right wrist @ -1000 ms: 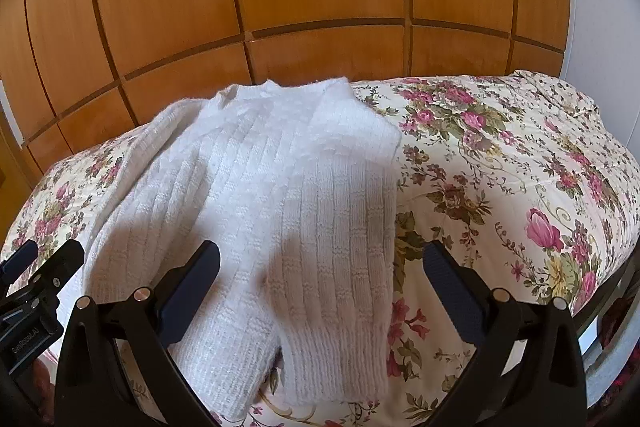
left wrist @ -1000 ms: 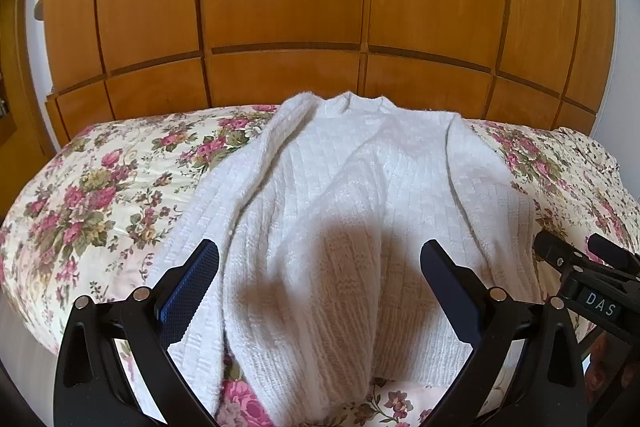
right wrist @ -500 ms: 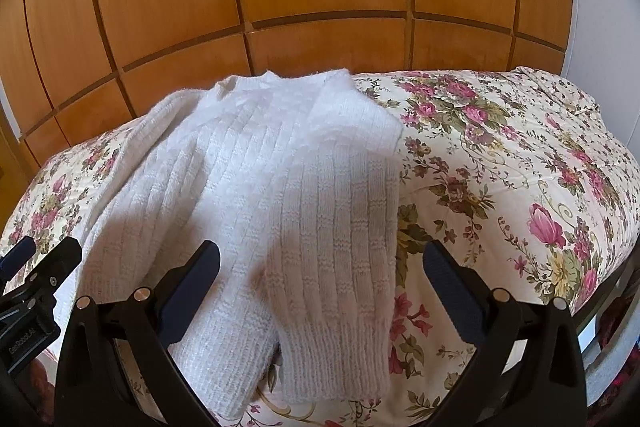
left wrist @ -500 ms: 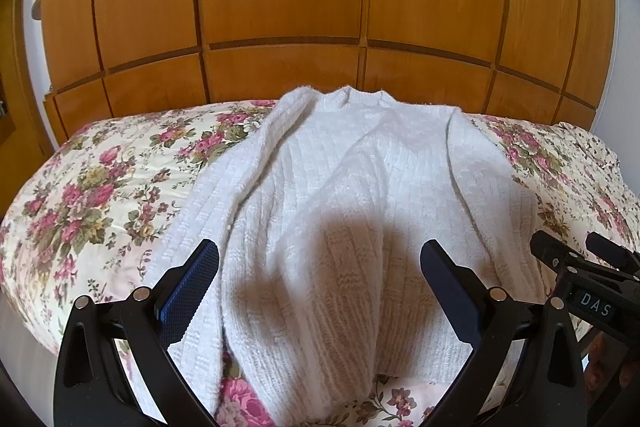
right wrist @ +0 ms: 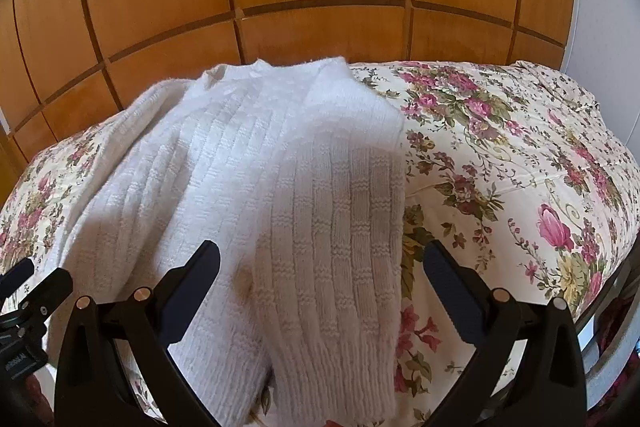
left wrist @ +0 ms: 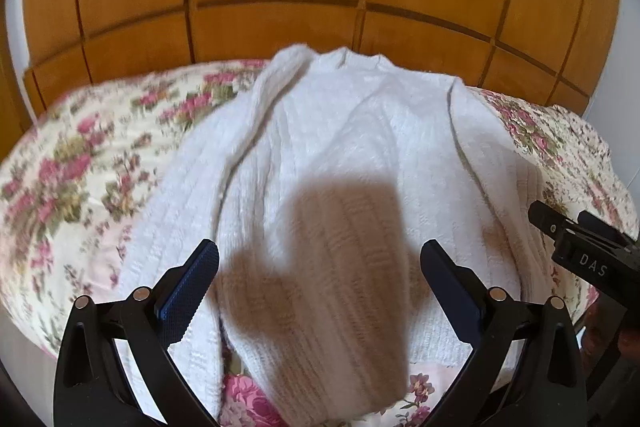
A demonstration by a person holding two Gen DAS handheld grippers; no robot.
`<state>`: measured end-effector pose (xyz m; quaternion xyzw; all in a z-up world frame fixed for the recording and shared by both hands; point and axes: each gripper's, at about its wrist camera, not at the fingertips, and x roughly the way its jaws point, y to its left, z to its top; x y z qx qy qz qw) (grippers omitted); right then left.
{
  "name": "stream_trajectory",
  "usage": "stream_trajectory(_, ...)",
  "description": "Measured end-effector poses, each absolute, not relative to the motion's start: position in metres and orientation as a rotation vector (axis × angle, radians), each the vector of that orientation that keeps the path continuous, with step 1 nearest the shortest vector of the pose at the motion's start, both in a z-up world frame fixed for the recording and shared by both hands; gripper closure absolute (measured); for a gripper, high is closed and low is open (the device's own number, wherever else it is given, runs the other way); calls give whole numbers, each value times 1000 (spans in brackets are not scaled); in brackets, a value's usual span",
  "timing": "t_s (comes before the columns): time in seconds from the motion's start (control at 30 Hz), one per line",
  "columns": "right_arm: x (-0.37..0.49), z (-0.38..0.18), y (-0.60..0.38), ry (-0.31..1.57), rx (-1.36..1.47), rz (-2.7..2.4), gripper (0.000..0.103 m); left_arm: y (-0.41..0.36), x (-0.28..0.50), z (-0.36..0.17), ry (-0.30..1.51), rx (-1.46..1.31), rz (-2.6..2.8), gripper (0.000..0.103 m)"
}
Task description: Fold small clothes
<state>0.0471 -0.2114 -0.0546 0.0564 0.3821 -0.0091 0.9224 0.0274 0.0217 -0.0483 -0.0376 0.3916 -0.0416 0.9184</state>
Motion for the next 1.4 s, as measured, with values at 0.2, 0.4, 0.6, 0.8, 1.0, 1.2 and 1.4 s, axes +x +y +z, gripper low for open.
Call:
stream_trajectory(0.2, 54, -59, -205, 786, 87, -12, 2, 43, 30, -58, 816, -126, -63, 3)
stream_trajectory(0.4, 66, -64, -195, 785, 50, -7, 2, 85, 26, -63, 765, -237, -67, 3)
stream_trajectory(0.6, 74, -77, -186, 813, 36, 5, 2, 113, 17, -75, 753, -80, 74, 4)
stream_trajectory(0.8, 82, -82, -175, 752, 11, 16, 2, 121, 12, -102, 858, -76, -27, 38)
stream_trajectory(1.0, 101, -86, -164, 721, -17, 38, 2, 120, -6, -100, 824, -96, -108, 38)
stream_trajectory(1.2, 112, -108, -156, 762, -70, 12, 2, 105, -24, -112, 842, 9, -185, 37)
stream_trajectory(1.4, 114, -113, -158, 771, -73, 11, 2, 116, -18, -105, 843, -8, -183, 97)
